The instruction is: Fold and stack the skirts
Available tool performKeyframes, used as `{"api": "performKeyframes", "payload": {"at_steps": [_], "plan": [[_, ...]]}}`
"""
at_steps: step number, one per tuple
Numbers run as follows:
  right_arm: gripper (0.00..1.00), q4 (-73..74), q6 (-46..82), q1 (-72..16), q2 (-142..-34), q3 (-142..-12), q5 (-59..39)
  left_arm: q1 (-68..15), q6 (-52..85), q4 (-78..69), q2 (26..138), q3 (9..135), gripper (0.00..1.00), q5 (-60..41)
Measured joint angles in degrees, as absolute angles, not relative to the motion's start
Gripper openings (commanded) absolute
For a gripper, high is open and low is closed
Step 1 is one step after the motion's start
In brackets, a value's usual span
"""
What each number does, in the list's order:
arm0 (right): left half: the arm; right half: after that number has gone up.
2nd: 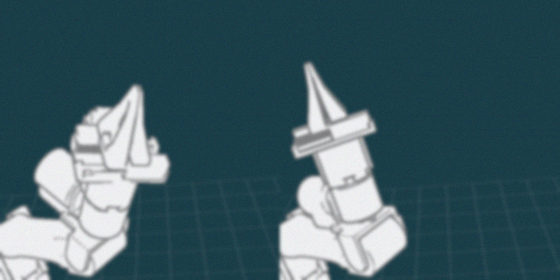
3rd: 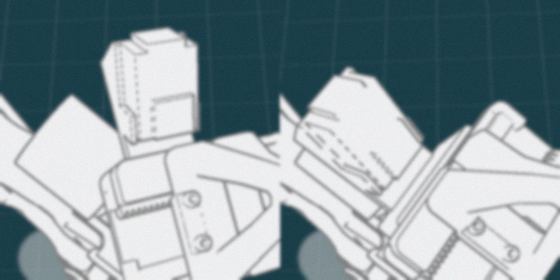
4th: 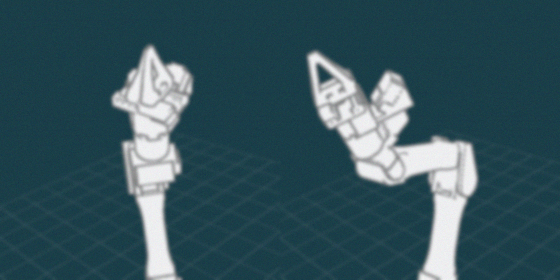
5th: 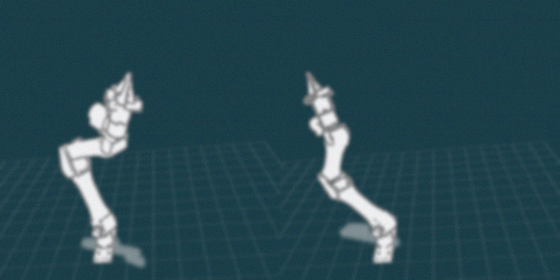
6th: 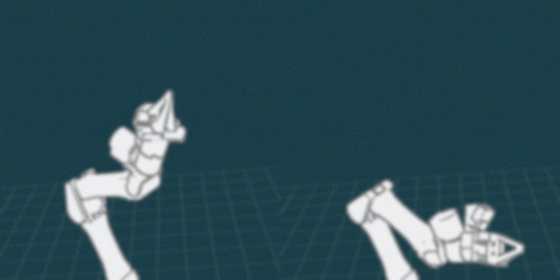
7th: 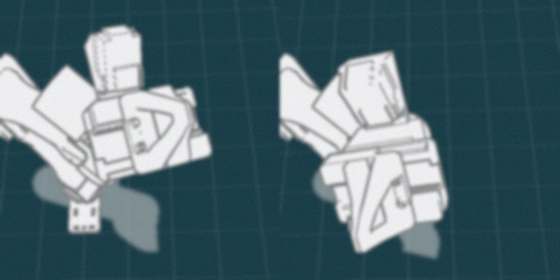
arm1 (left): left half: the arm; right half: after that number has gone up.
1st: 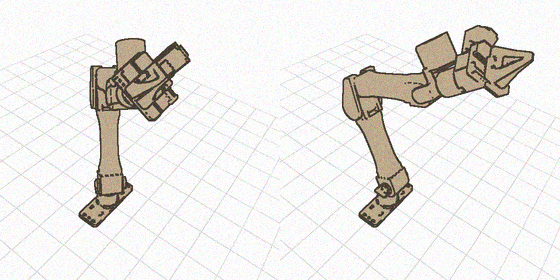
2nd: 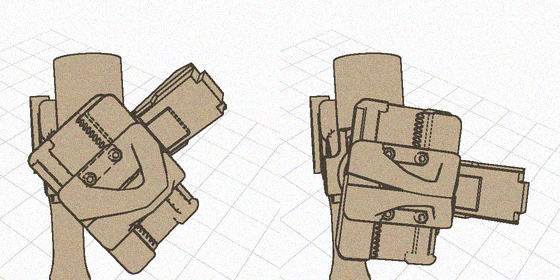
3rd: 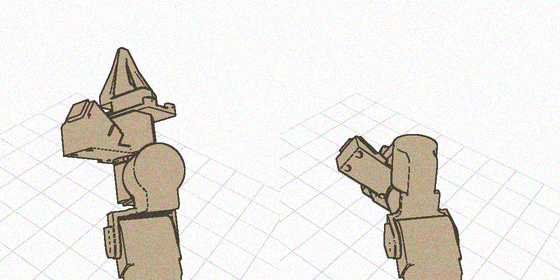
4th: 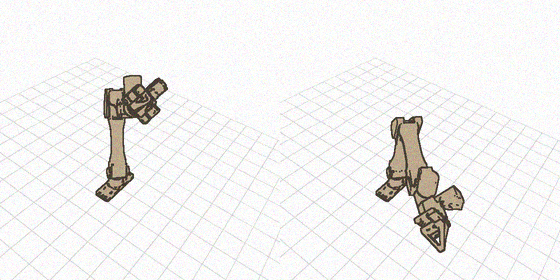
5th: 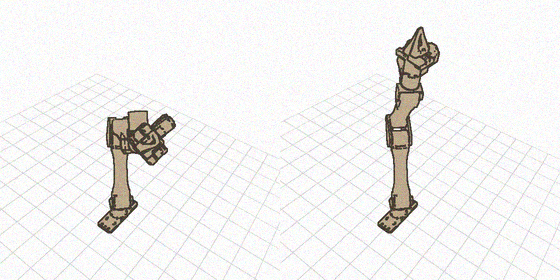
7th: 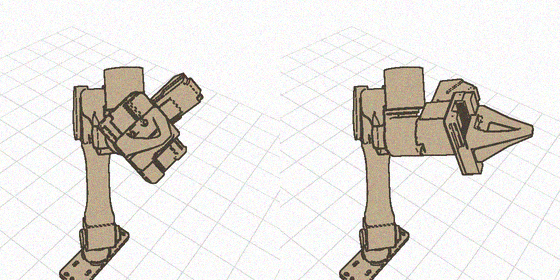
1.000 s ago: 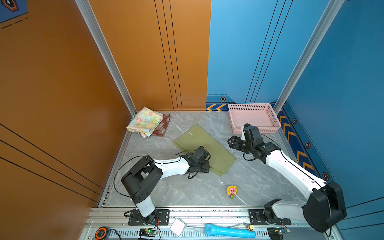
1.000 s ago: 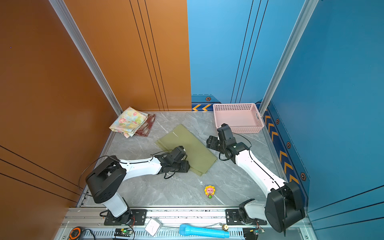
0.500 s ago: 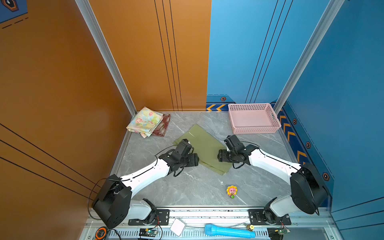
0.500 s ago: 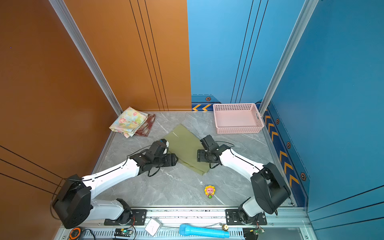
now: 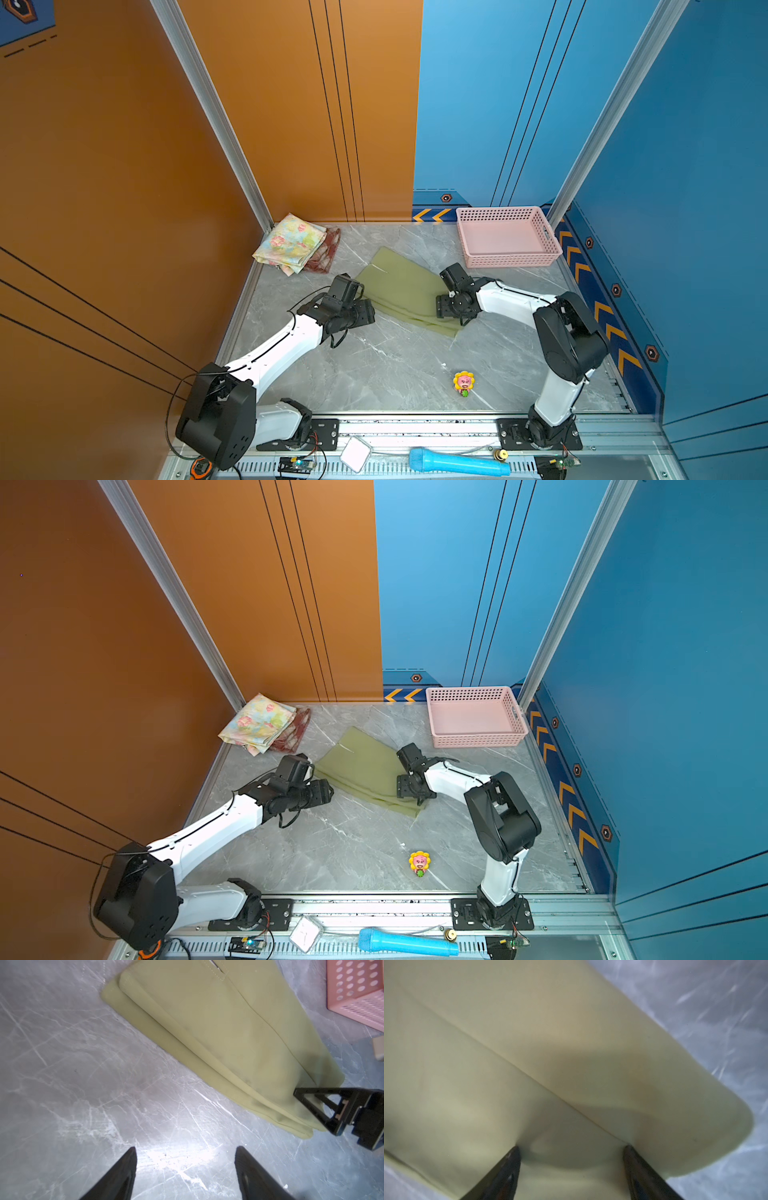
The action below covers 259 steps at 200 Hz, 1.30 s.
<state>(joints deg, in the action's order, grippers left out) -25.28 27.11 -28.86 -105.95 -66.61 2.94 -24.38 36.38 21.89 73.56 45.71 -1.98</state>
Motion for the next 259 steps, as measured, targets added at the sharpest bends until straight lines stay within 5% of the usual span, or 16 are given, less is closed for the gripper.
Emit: {"api": "performKeyframes", "payload": {"at_steps": [55, 116, 259], "plan": [[0.8, -26.0, 21.4, -25.5, -106.8, -76.6, 5.3, -20.8, 33.7, 22.5, 82.5, 52.0, 0.76, -2.0], [0.76, -19.2, 27.9, -30.5, -91.2, -58.8, 4.2, -18.6, 29.0, 22.3, 98.2, 64.6, 0.71, -1.9], [0.75, -15.3, 31.1, -30.2, -101.0, -58.2, 1.7, -18.4, 24.5, 19.4, 114.8, 76.9, 0.69, -2.2]]}}
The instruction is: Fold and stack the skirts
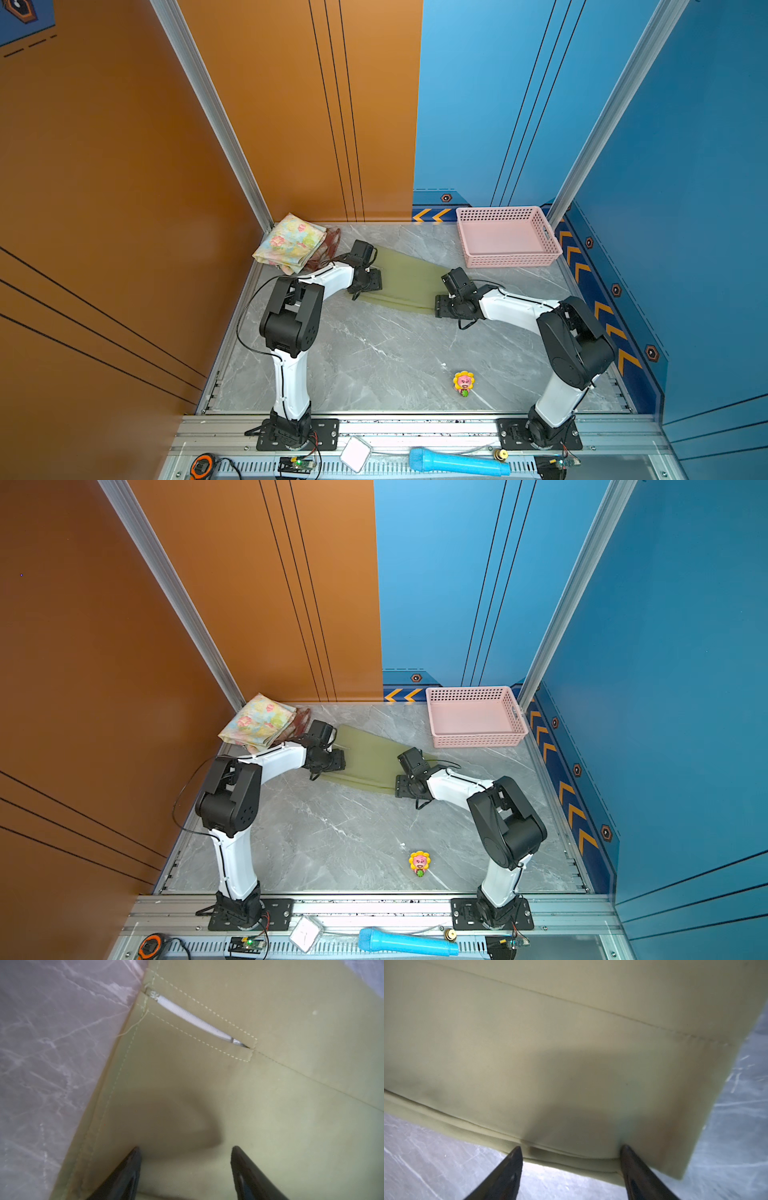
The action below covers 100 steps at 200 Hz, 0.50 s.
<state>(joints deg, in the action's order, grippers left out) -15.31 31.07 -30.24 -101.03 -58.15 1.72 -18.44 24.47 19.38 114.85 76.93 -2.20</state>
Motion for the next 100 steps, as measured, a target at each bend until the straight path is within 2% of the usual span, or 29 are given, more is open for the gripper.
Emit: {"api": "performKeyframes", "payload": {"at_steps": [53, 100], "plan": [[0.75, -14.9, 27.3, -23.8, -102.3, -60.1, 1.0, -20.6, 25.5, 14.9, 112.0, 71.6, 0.69, -2.3], [0.75, -15.5, 25.9, -18.7, -103.3, -61.4, 1.1, -27.2, 28.3, 11.5, 107.6, 64.6, 0.68, -0.3]]}}
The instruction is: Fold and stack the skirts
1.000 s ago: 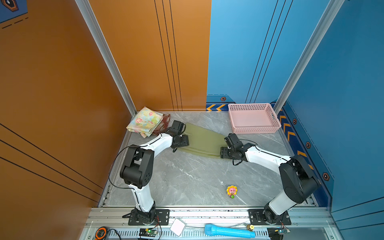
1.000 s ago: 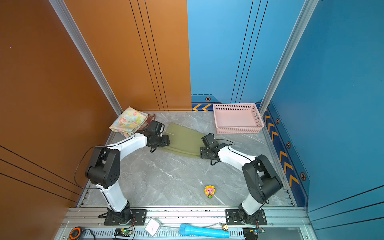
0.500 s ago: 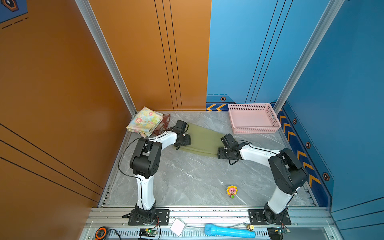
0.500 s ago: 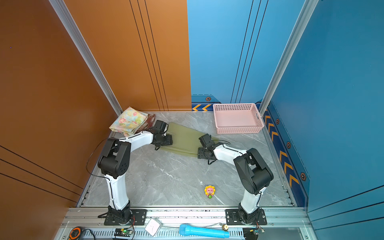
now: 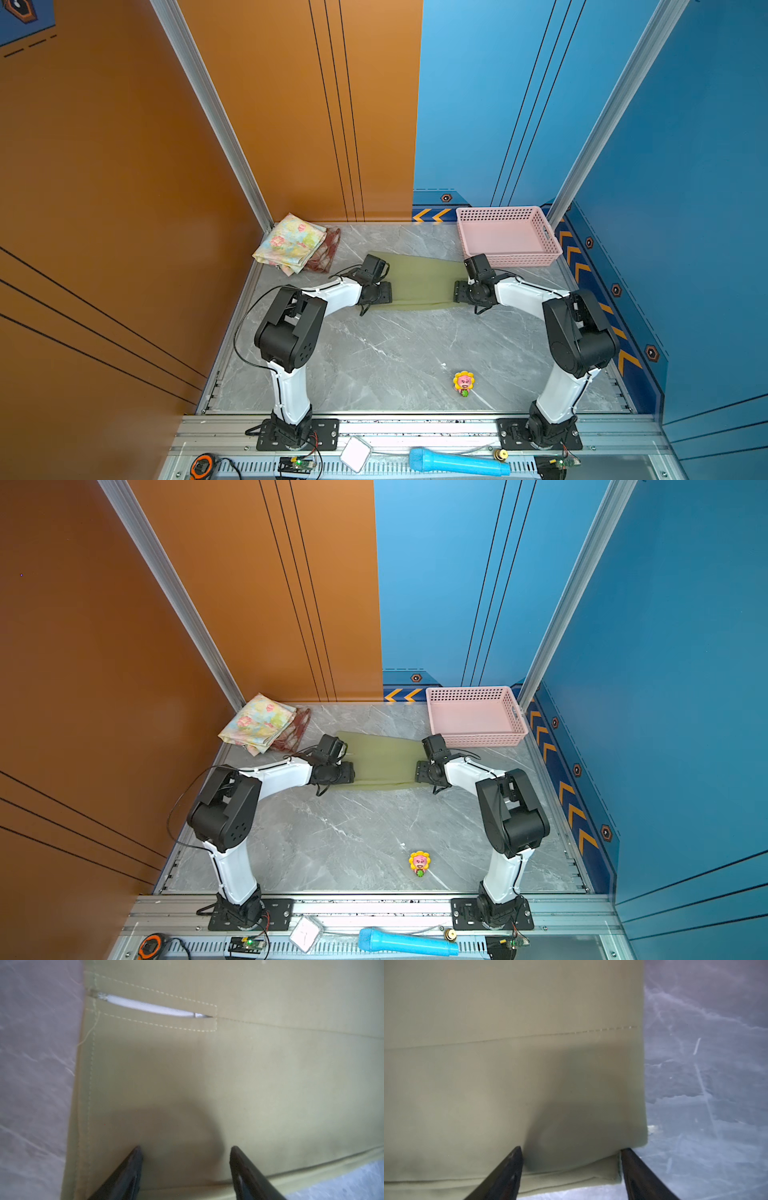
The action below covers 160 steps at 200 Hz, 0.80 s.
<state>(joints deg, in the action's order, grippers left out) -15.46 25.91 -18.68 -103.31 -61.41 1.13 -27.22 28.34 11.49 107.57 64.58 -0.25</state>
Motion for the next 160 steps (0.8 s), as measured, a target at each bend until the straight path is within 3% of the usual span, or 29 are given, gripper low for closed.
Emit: {"api": "performKeyframes", "payload": {"at_steps": [47, 81, 160], "plan": [[0.74, -15.8, 27.3, -18.0, -95.7, -57.4, 1.3, -30.5, 30.5, 10.4, 102.3, 58.2, 0.68, -0.3], [0.66, -15.4, 30.3, -17.8, -86.5, -51.6, 1.3, -32.1, 29.8, 14.1, 100.8, 58.0, 0.69, -0.3], [0.41, -13.0, 38.5, -7.1, -78.7, -40.4, -8.1, -43.3, 14.4, 17.5, 106.1, 77.4, 0.69, -0.5]]}}
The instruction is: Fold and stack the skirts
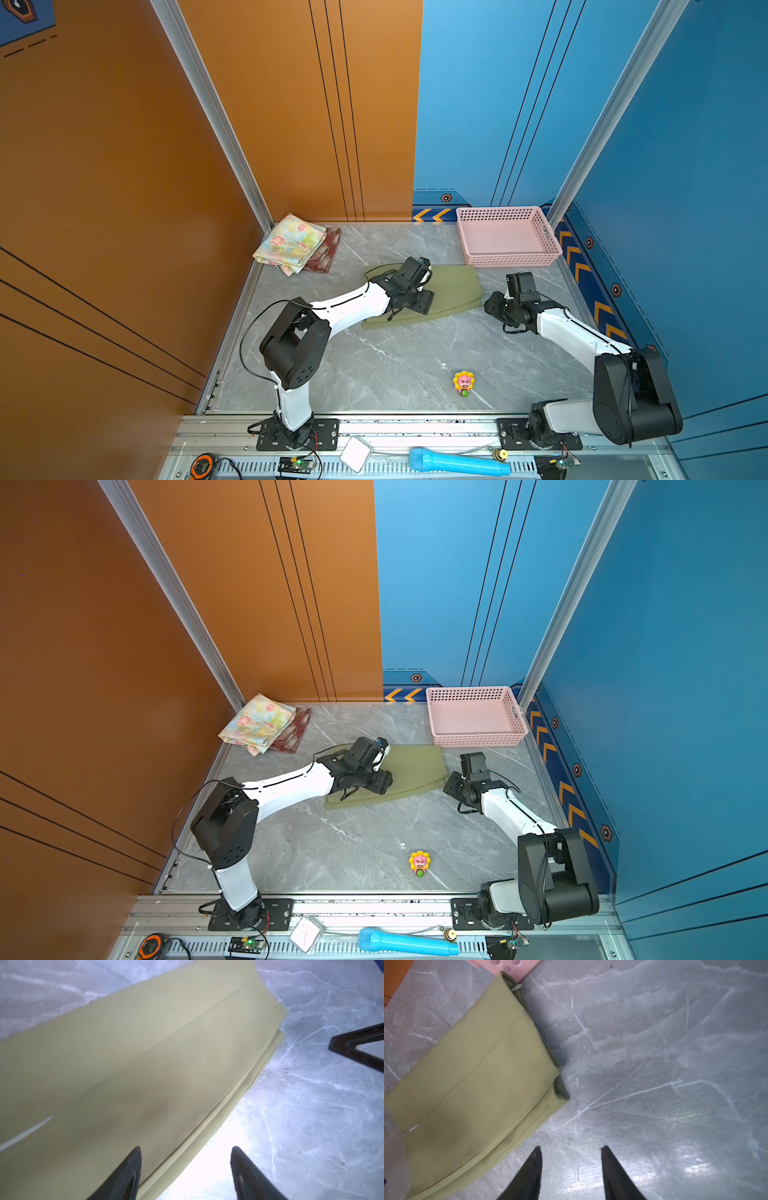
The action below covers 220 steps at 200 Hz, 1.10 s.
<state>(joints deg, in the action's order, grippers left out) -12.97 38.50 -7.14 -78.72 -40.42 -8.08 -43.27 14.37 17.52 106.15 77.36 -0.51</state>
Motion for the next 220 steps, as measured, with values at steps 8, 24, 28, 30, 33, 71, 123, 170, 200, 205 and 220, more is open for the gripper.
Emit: {"api": "performKeyframes", "payload": {"at_steps": [8, 24, 28, 30, 33, 71, 123, 170, 200, 205, 220], "plan": [[0.37, -12.6, 39.0, -6.2, -78.7, -39.7, -9.3, -43.9, 13.0, 17.5, 108.0, 79.5, 0.69, -0.9], [0.34, -12.0, 40.1, -4.3, -78.7, -38.8, -11.3, -44.9, 10.7, 17.7, 111.5, 83.2, 0.69, -1.8], [0.33, -11.8, 40.4, -4.0, -78.7, -38.6, -11.7, -45.2, 10.2, 17.8, 112.5, 84.1, 0.69, -1.9], [0.33, -11.7, 40.4, -3.8, -78.7, -38.5, -12.0, -45.3, 10.0, 17.9, 112.9, 84.5, 0.69, -2.0], [0.32, -11.5, 40.8, -3.5, -78.7, -38.5, -12.2, -45.5, 9.5, 18.0, 113.6, 85.2, 0.69, -2.1], [0.27, -8.8, 43.5, -2.2, -78.8, -37.9, -15.4, -47.7, 5.0, 20.5, 121.5, 93.2, 0.69, -2.4], [0.24, -5.3, 46.4, -2.2, -82.4, -37.6, -18.0, -49.2, 1.9, 22.3, 127.6, 100.4, 0.68, -3.1], [0.24, -3.2, 48.1, -2.3, -85.1, -37.6, -18.3, -49.4, 0.9, 23.1, 130.8, 104.1, 0.62, -3.3], [0.24, -1.6, 49.0, -2.5, -87.2, -37.6, -18.5, -49.4, 0.7, 23.7, 132.6, 106.0, 0.54, -3.3], [0.24, -1.5, 49.2, -2.6, -87.5, -37.6, -18.5, -49.5, 0.8, 23.7, 132.9, 106.3, 0.54, -3.3], [0.24, -0.9, 49.6, -2.8, -88.1, -37.6, -18.9, -49.5, 0.9, 23.7, 133.8, 107.1, 0.52, -3.3]]}}
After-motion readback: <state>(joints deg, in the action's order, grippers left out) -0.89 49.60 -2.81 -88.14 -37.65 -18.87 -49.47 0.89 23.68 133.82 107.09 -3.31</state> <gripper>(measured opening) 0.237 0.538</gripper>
